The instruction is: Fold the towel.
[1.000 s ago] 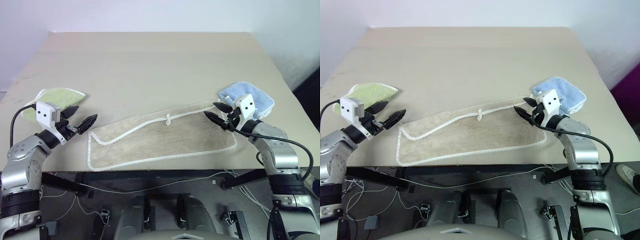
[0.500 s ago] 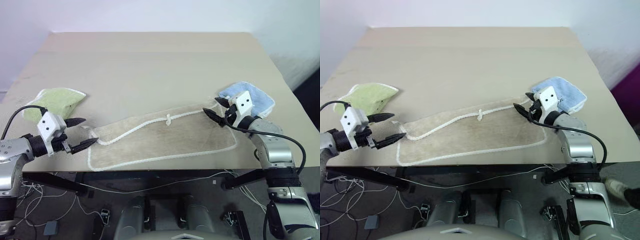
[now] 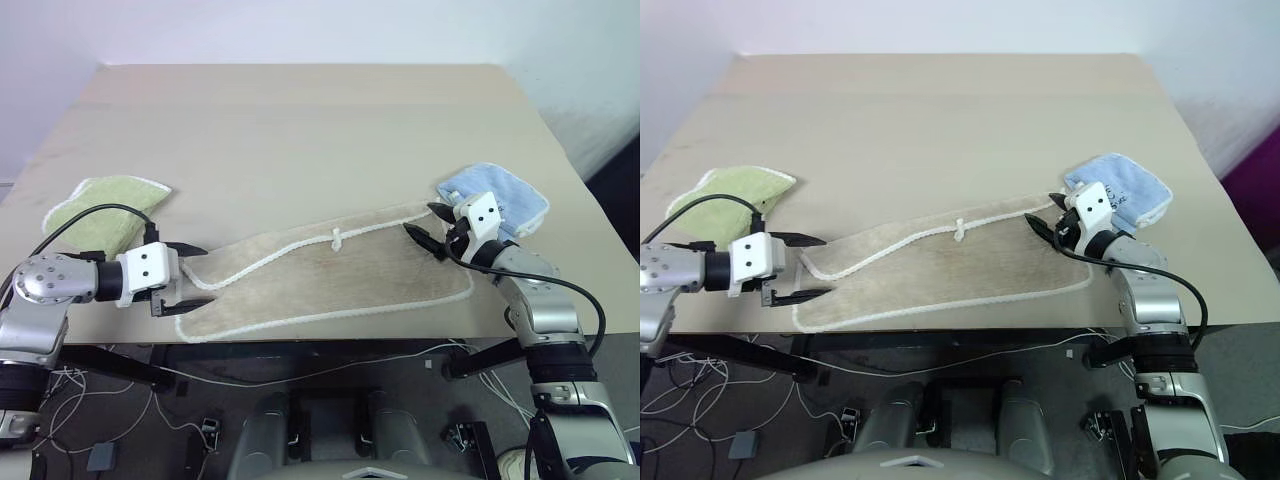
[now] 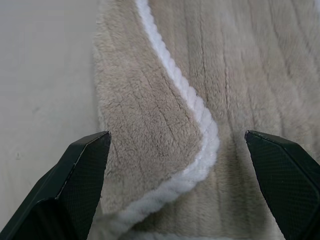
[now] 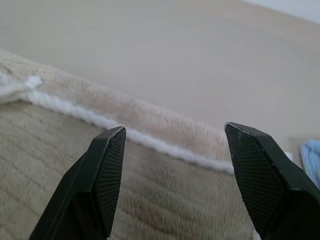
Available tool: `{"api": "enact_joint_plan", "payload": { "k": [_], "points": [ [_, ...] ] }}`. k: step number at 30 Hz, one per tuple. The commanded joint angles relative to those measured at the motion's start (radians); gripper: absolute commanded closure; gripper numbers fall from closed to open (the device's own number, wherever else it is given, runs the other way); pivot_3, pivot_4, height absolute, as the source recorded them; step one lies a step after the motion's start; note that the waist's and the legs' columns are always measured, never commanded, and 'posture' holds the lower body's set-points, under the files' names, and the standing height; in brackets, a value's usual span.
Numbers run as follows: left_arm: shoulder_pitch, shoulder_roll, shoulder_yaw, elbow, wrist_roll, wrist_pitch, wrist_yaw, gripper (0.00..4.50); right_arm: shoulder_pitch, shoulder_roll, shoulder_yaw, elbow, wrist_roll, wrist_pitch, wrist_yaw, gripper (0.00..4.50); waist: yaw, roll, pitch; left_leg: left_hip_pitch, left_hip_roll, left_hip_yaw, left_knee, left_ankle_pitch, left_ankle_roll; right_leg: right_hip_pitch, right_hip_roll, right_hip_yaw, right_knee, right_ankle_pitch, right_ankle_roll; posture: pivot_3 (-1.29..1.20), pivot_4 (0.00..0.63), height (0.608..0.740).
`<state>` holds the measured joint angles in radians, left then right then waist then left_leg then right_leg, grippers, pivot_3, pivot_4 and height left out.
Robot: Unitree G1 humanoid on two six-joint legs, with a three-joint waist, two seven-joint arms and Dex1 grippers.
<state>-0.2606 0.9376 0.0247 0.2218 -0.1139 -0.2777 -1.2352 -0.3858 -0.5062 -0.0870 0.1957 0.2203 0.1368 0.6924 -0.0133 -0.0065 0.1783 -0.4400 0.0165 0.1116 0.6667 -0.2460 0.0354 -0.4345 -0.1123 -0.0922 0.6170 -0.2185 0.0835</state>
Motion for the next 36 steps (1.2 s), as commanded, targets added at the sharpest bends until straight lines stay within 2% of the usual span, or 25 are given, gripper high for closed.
{"api": "enact_joint_plan", "payload": {
  "k": [1,3,4,5,12,16,25,32,36],
  "points": [
    [-0.033,-0.006,-0.027,0.047,0.043,-0.079,0.017,0.0,0.009,-0.012,-0.04,-0.062,0.021,0.002,-0.015,1.18,0.0,0.0,0.0,0.0,0.0,0.0,0.0,0.0,0.0,0.0,0.0,0.0,0.0,0.0,0.0,0.0,0.15,0.74],
    [-0.052,-0.013,-0.035,0.07,0.046,-0.097,0.021,0.0,0.016,-0.014,-0.044,-0.071,0.02,0.005,-0.02,1.18,0.001,0.0,0.0,0.0,0.0,0.0,0.0,0.0,0.0,0.0,0.0,0.0,0.0,0.0,0.0,0.0,0.15,0.74],
    [-0.063,-0.016,-0.039,0.082,0.045,-0.102,0.021,0.38,0.019,-0.016,-0.047,-0.076,0.019,0.007,-0.022,1.13,0.002,0.0,0.0,0.0,0.0,0.0,0.0,0.0,0.0,0.0,0.0,0.0,0.0,0.0,0.0,0.0,0.15,0.74],
    [-0.073,-0.018,-0.043,0.097,0.048,-0.112,0.024,0.55,0.023,-0.017,-0.049,-0.081,0.019,0.009,-0.024,1.13,0.002,0.0,0.0,0.0,0.0,0.0,0.0,0.0,0.0,0.0,0.0,0.0,0.0,0.0,0.0,0.0,0.15,0.74],
    [-0.083,-0.032,-0.042,0.134,0.027,-0.129,0.027,3.01,0.034,-0.03,-0.056,-0.098,0.017,0.014,-0.026,1.13,0.001,0.0,0.0,0.0,0.0,0.0,0.0,0.0,0.0,0.0,0.0,0.0,0.0,0.0,0.0,0.0,0.15,0.74],
    [-0.069,-0.05,-0.012,0.125,-0.035,-0.095,0.016,4.44,0.02,-0.049,-0.035,-0.09,-0.016,-0.004,-0.016,1.13,0.001,0.0,0.0,0.0,0.0,0.0,0.0,0.0,0.001,0.0,0.0,0.0,0.0,0.0,0.0,0.0,0.15,0.74],
    [-0.021,-0.104,0.081,0.031,-0.209,0.109,0.053,4.48,-0.145,-0.161,0.129,0.157,-0.328,-0.283,-0.079,1.13,-0.004,0.0,0.0,0.0,0.0,0.0,0.001,0.0,0.001,0.0,0.0,0.0,0.002,-0.001,0.001,0.0,0.15,0.74],
    [0.013,-0.118,0.098,-0.009,-0.201,0.126,0.081,4.48,-0.331,-0.209,0.282,0.485,-0.56,-0.556,-0.178,1.13,-0.004,0.0,0.0,0.0,0.0,0.0,0.001,0.0,0.0,0.0,0.0,0.0,0.002,-0.001,0.001,0.0,0.15,0.74],
    [0.031,-0.122,0.103,-0.026,-0.198,0.129,0.098,4.48,-0.395,-0.241,0.335,0.591,-0.643,-0.649,-0.223,1.13,-0.003,0.001,0.0,0.0,0.0,0.0,0.001,0.0,0.0,0.0,0.0,0.0,0.002,-0.001,0.001,0.0,0.15,0.74]
  ]
}}
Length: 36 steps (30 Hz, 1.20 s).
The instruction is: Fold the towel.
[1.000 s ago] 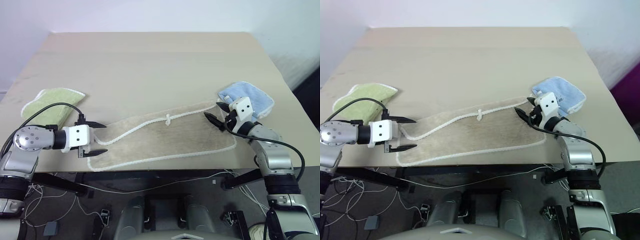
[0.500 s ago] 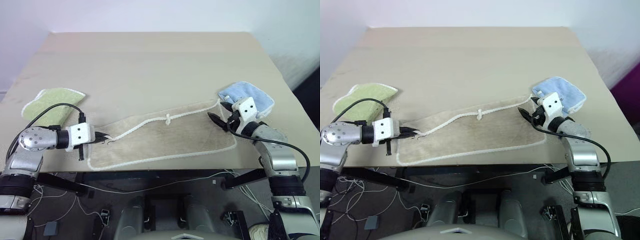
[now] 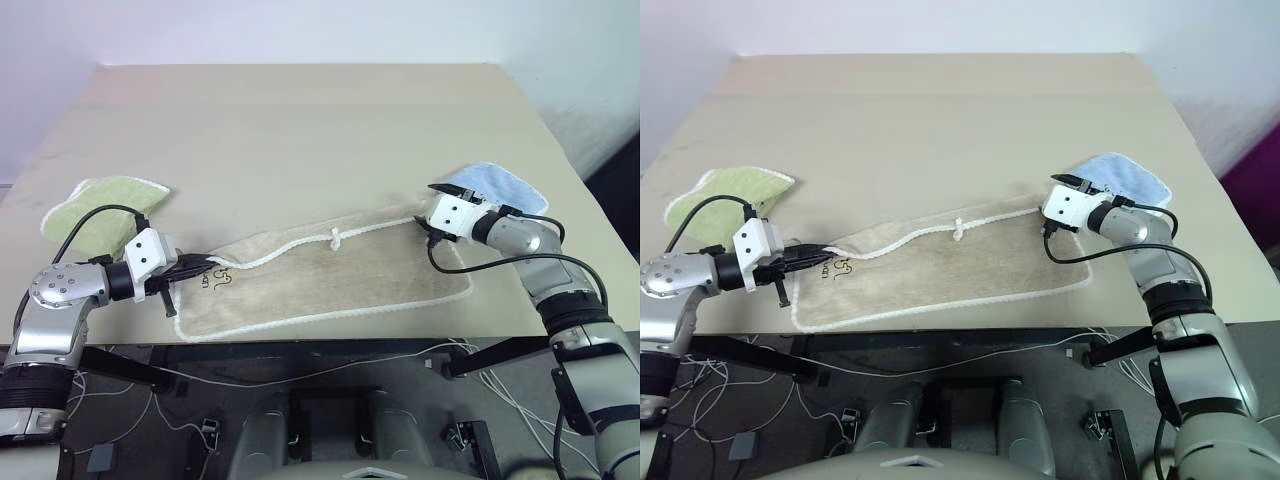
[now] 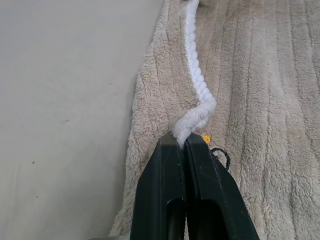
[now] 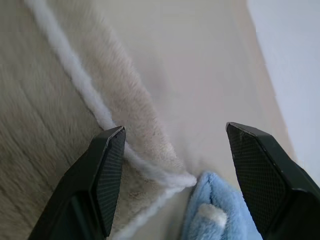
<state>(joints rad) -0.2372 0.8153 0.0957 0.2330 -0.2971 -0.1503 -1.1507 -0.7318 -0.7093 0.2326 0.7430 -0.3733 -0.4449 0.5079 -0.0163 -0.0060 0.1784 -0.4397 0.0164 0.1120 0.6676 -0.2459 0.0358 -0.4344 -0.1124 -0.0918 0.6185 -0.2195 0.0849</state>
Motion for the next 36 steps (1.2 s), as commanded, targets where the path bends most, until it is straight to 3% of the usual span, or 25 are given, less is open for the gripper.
{"api": "enact_joint_plan", "payload": {
  "k": [1,12,26,36],
  "points": [
    [0.015,0.0,0.034,-0.042,-0.015,0.003,0.017,4.48,-0.06,-0.048,0.026,0.058,-0.067,-0.083,-0.043,1.13,-0.001,0.0,0.0,0.0,0.0,0.0,0.0,0.0,0.0,0.0,0.0,0.0,0.0,0.0,0.0,0.0,0.15,0.74],
    [0.04,0.003,0.04,-0.059,-0.014,0.013,0.033,4.48,-0.124,-0.085,0.073,0.138,-0.153,-0.154,-0.075,1.13,-0.003,0.0,0.0,0.0,0.0,0.001,0.0,0.0,0.0,0.0,0.0,0.0,0.0,0.0,0.0,0.0,0.15,0.74],
    [0.046,0.002,0.035,-0.064,-0.01,0.013,0.038,4.48,-0.09,-0.118,0.054,0.067,-0.124,-0.158,0.015,1.13,-0.002,0.0,0.0,0.0,0.0,0.001,0.0,0.0,0.0,0.0,0.0,0.0,0.0,0.0,0.0,0.0,0.15,0.74],
    [0.038,-0.004,0.026,-0.061,-0.007,0.014,0.037,4.48,-0.125,-0.06,0.111,0.132,-0.219,-0.161,-0.107,1.13,-0.004,0.0,0.0,0.0,0.0,0.001,0.0,0.0,0.0,0.0,0.0,0.0,0.0,0.0,0.0,0.0,0.15,0.74]
  ]
}}
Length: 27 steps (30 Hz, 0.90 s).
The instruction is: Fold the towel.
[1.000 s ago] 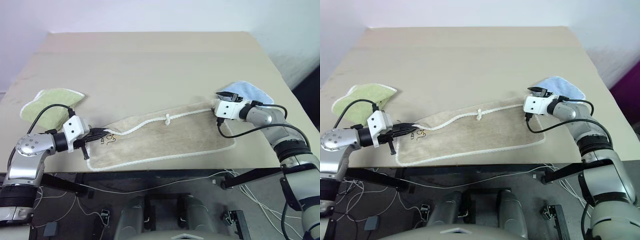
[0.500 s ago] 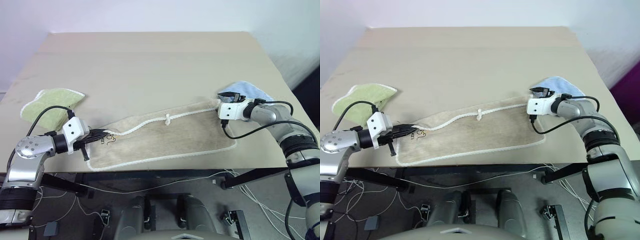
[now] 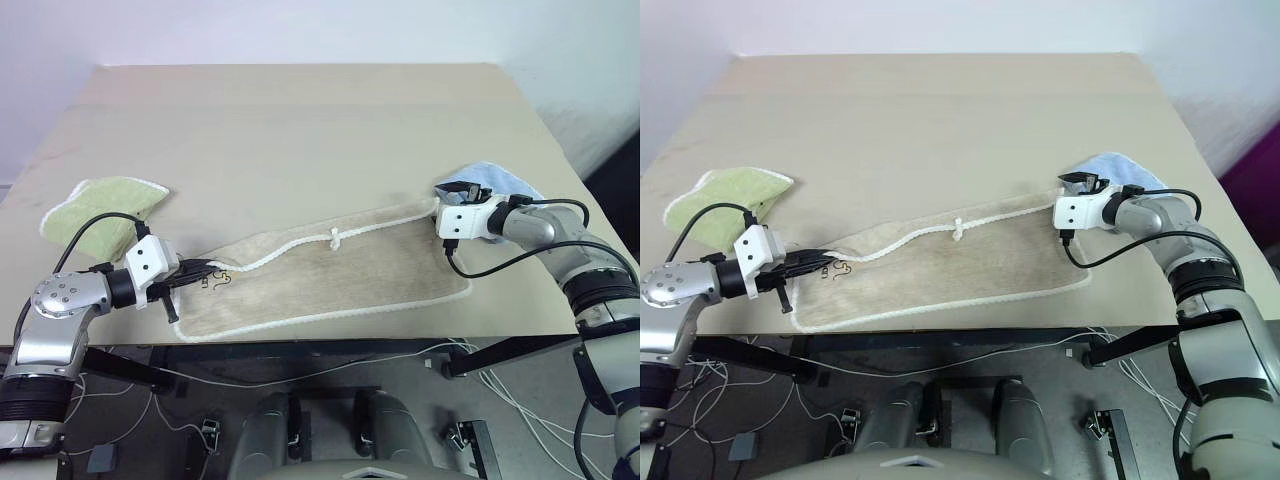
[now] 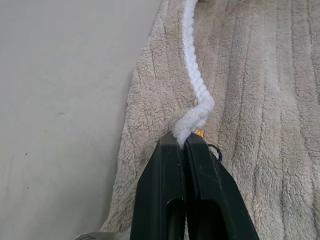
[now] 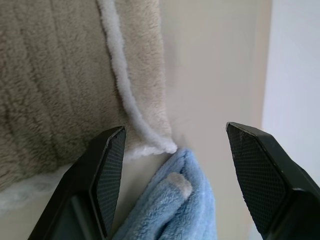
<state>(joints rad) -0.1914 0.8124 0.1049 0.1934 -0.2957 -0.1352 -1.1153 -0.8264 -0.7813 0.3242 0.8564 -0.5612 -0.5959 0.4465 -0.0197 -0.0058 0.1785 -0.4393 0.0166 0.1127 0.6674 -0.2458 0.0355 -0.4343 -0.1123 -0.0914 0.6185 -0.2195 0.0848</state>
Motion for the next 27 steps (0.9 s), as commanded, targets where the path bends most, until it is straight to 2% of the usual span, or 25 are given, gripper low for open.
{"api": "enact_joint_plan", "payload": {
  "k": [1,2,4,12,18,22,24,27],
  "points": [
    [-0.008,-0.001,0.017,-0.022,-0.008,-0.001,0.002,4.48,-0.032,0.016,0.027,0.027,-0.042,-0.014,-0.056,1.13,0.0,0.0,0.0,0.0,0.0,0.0,0.0,0.0,0.0,0.0,0.0,0.0,0.0,0.0,0.0,0.0,0.15,0.74],
    [-0.007,-0.002,0.018,-0.023,-0.009,0.0,0.003,4.48,-0.032,0.021,0.033,0.034,-0.046,-0.018,-0.063,1.13,0.0,0.0,0.0,0.0,0.0,0.0,0.0,0.0,0.0,0.0,0.0,0.0,0.0,0.0,0.0,0.0,0.15,0.74],
    [-0.005,-0.002,0.02,-0.025,-0.009,0.002,0.006,4.5,-0.034,0.026,0.043,0.047,-0.052,-0.025,-0.073,1.71,0.0,0.0,0.0,0.0,0.0,0.0,0.0,0.0,0.0,0.0,0.0,0.0,0.0,0.0,0.0,0.0,0.15,0.74],
    [0.007,-0.007,0.026,-0.037,-0.014,0.01,0.015,4.5,-0.044,0.02,0.061,0.078,-0.062,-0.043,-0.098,4.48,0.0,0.0,0.0,0.0,0.0,0.0,0.0,0.0,0.0,0.0,0.0,0.0,0.0,0.0,0.0,0.0,0.15,0.74],
    [-0.002,-0.021,0.03,-0.031,-0.019,0.019,0.027,4.5,-0.046,0.018,0.059,0.083,-0.065,-0.049,-0.138,4.48,0.0,0.0,0.0,0.0,0.0,0.0,0.0,0.0,0.0,0.0,0.0,0.0,0.0,0.0,0.0,0.0,0.15,0.74],
    [-0.039,-0.06,0.074,-0.036,-0.09,0.085,0.066,4.5,-0.057,0.013,0.04,0.071,-0.052,-0.042,-0.174,4.48,0.001,0.0,0.0,0.0,0.0,0.0,0.0,0.0,0.0,0.0,0.0,0.0,0.0,0.0,0.0,0.0,0.15,0.74],
    [-0.126,-0.09,0.13,-0.01,-0.157,0.156,0.132,4.5,-0.087,0.006,0.014,0.059,-0.021,-0.04,-0.169,4.48,0.004,0.0,0.0,0.0,0.0,0.0,0.0,0.0,0.0,0.0,0.0,0.0,0.0,0.0,0.0,0.0,0.15,0.74],
    [-0.271,-0.118,0.185,0.076,-0.185,0.203,0.229,4.5,-0.145,0.003,-0.017,0.065,0.016,-0.029,-0.156,4.48,0.003,0.0,0.0,0.0,0.0,0.0,0.001,0.0,0.0,0.001,0.0,0.0,0.001,0.0,0.0,0.0,0.15,0.74]
  ]
}}
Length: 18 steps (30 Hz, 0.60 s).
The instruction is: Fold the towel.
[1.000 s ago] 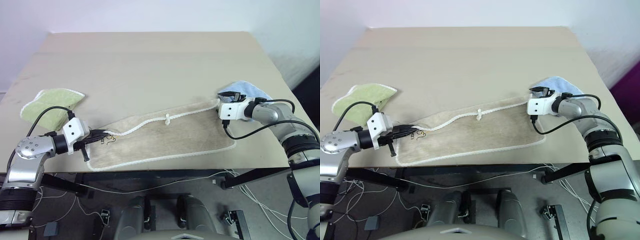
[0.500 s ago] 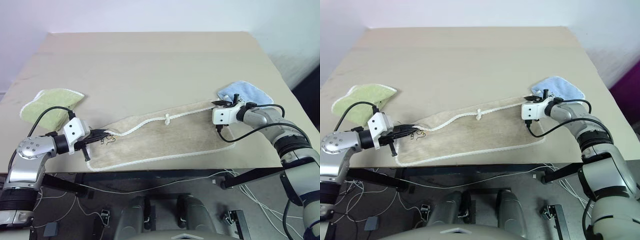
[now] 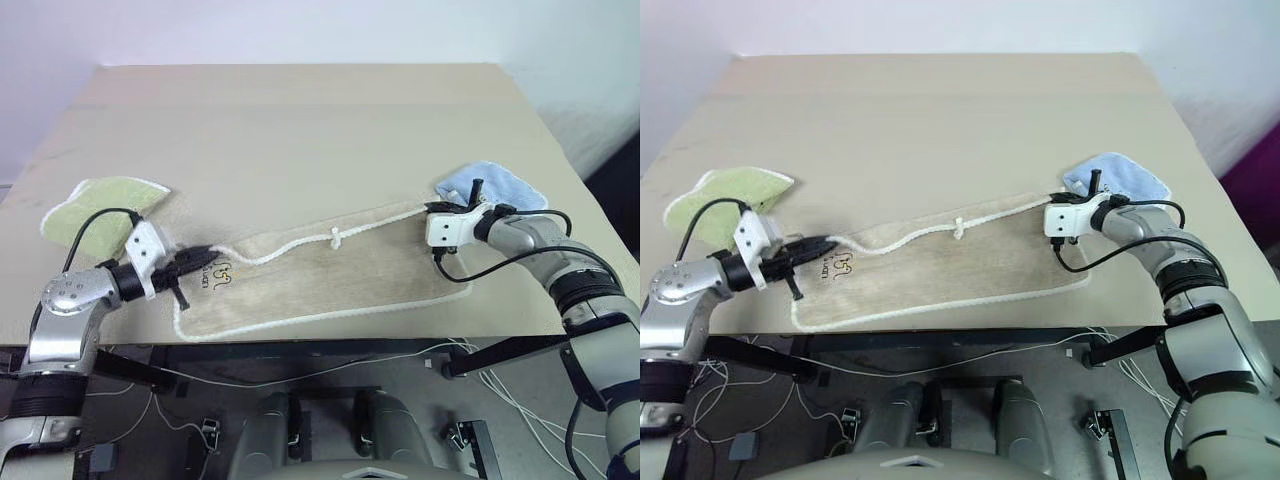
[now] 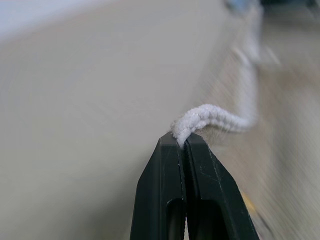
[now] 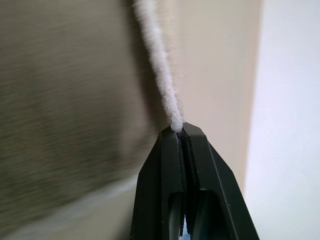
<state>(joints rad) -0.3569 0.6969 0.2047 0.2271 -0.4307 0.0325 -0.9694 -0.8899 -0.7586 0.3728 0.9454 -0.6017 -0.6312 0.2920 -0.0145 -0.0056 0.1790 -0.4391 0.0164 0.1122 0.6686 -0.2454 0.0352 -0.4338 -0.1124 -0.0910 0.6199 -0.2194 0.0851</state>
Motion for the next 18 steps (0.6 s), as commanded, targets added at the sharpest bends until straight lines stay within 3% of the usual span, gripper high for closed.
{"api": "enact_joint_plan", "payload": {
  "k": [1,8,12,15,18],
  "points": [
    [-0.16,-0.006,0.093,0.088,-0.041,0.033,0.108,4.5,-0.109,-0.016,-0.073,-0.01,0.067,0.013,-0.001,4.48,-0.003,0.0,0.0,0.0,0.0,0.0,0.0,0.0,0.0,0.0,0.0,0.0,0.0,0.0,0.0,0.0,0.15,0.74],
    [-0.479,-0.034,0.05,0.43,0.09,-0.114,0.192,4.5,-0.315,-0.001,-0.066,0.126,0.04,0.05,-0.065,4.48,-0.004,0.0,0.0,0.002,0.0,0.004,-0.001,0.0,0.0,0.003,0.001,0.0,-0.001,-0.001,0.001,0.0,0.15,0.74],
    [-0.631,-0.013,0.074,0.571,0.102,-0.163,0.202,4.5,-0.414,-0.026,-0.117,0.139,0.1,0.031,-0.045,4.48,-0.006,0.0,0.0,0.002,0.0,0.005,-0.001,0.0,0.0,0.002,0.001,0.0,-0.002,-0.001,0.001,0.0,0.15,0.74],
    [-0.635,0.02,0.102,0.57,0.079,-0.157,0.167,4.5,-0.402,-0.056,-0.166,0.096,0.178,0.005,0.037,4.48,-0.007,0.0,0.0,0.002,0.0,0.005,-0.002,0.0,0.0,0.002,0.001,0.0,-0.002,-0.001,0.001,0.0,0.15,0.74],
    [-0.516,0.07,0.146,0.46,0.011,-0.075,0.082,4.5,-0.257,-0.101,-0.241,-0.072,0.374,0.002,0.266,4.48,-0.013,0.0,0.0,0.002,0.0,0.006,-0.003,0.0,0.0,0.002,0.001,0.001,-0.003,-0.001,0.002,0.0,0.15,0.74]
  ]
}}
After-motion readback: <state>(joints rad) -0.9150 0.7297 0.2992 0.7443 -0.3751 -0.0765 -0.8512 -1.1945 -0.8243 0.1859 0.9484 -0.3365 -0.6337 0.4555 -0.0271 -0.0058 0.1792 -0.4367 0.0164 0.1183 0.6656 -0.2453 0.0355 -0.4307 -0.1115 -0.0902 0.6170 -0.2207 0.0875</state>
